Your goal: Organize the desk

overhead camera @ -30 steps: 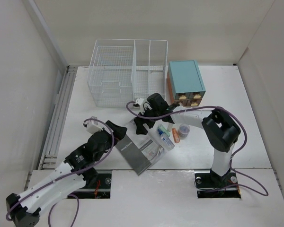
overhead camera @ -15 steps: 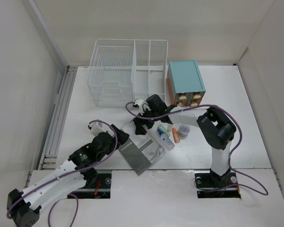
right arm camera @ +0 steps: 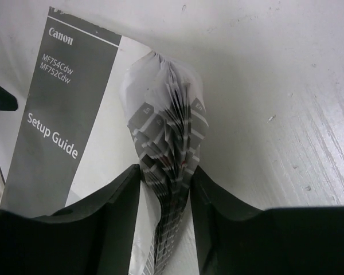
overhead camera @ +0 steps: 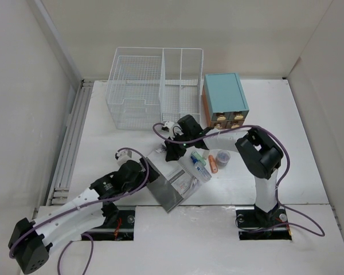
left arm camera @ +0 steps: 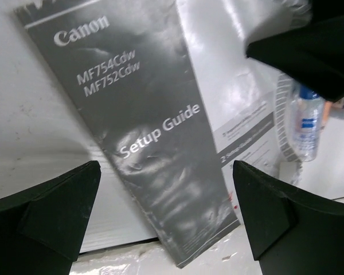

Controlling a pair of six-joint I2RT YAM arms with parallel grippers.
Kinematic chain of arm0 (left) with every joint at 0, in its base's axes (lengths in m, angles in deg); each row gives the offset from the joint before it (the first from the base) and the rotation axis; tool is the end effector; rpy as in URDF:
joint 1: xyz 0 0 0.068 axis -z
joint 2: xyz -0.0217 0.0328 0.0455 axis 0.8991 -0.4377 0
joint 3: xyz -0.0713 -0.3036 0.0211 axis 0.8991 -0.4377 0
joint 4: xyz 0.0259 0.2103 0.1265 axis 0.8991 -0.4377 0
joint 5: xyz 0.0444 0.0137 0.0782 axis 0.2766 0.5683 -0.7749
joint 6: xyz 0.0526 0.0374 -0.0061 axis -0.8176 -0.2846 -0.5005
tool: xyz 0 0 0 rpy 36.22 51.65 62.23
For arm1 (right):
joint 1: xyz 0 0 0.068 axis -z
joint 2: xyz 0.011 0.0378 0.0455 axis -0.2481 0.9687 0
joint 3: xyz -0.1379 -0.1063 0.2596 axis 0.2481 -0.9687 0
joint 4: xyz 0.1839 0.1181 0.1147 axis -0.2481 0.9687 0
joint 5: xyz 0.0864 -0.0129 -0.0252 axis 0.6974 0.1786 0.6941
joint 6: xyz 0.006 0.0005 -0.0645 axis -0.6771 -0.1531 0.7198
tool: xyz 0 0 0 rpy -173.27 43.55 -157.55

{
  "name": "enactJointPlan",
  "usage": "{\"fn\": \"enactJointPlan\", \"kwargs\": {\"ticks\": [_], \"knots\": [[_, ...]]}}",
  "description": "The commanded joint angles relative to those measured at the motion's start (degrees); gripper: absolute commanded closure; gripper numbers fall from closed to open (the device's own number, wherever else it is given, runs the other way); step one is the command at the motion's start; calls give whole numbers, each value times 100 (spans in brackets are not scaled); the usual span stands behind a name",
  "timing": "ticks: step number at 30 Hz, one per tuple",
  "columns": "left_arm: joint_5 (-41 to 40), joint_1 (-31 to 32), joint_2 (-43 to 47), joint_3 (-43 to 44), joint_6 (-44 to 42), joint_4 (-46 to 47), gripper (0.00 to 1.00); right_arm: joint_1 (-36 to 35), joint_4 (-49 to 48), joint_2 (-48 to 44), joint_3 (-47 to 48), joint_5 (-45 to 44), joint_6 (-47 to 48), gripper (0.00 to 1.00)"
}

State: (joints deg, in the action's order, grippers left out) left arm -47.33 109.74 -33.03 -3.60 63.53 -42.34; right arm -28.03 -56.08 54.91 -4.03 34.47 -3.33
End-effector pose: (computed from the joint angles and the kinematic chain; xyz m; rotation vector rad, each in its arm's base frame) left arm 0.0815 -0.0714 0.1997 -0.4935 2.3410 -0.8062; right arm 0.2931 0.3051 0.1875 -1.2022 2.1813 1.0130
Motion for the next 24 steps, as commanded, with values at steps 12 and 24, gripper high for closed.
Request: {"fn": "enactJointPlan", "kwargs": {"ticks": [12,24], "knots": [[529,80,-1116,85,-395,262,0,64,131,107,145,621,-24,78],[399,186,-1021,138,-308,114,0,450,350,-375,251,1604,-24,100]]}}
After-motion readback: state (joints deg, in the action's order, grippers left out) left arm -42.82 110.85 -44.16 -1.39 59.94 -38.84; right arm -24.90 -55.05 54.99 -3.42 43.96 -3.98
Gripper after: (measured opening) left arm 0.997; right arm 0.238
